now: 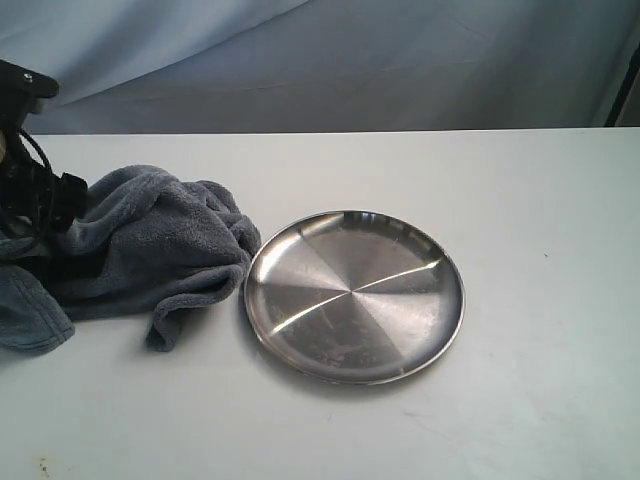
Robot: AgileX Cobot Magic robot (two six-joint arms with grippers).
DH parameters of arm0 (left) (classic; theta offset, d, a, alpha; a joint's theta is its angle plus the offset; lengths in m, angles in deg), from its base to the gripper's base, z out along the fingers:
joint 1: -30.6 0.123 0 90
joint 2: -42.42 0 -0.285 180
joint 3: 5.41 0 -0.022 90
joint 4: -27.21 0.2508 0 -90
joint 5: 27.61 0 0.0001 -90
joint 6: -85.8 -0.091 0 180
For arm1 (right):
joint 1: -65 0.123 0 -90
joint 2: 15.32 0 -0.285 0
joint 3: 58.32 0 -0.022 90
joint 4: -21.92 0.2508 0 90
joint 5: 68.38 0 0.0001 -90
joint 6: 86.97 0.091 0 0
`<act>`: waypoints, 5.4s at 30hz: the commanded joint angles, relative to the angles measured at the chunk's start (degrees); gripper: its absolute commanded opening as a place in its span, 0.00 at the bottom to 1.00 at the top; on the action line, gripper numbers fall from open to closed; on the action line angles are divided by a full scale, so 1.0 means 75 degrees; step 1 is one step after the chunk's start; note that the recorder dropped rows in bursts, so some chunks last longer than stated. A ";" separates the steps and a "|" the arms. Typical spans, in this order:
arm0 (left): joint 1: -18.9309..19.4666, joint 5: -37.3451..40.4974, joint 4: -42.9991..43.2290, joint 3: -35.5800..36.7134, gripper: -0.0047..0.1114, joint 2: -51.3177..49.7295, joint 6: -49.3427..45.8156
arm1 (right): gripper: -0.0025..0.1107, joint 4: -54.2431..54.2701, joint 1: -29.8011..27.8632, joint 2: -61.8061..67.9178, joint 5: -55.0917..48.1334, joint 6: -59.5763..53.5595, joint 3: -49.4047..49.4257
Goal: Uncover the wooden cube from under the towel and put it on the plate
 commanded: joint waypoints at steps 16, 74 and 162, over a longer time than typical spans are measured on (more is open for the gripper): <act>-0.2606 -0.1276 -0.2172 -0.0015 0.87 -0.0473 -0.1838 | 0.05 0.0037 0.0000 -0.0049 -0.0090 0.0030 0.0020; -0.2574 -0.2061 -0.2414 -0.0029 0.04 -0.0866 -0.2153 | 0.05 0.0037 0.0000 -0.0049 -0.0090 0.0030 0.0020; 0.1357 -0.3798 0.1909 0.0022 0.04 0.1306 0.4055 | 0.05 0.0037 0.0000 -0.0049 -0.0090 0.0030 0.0020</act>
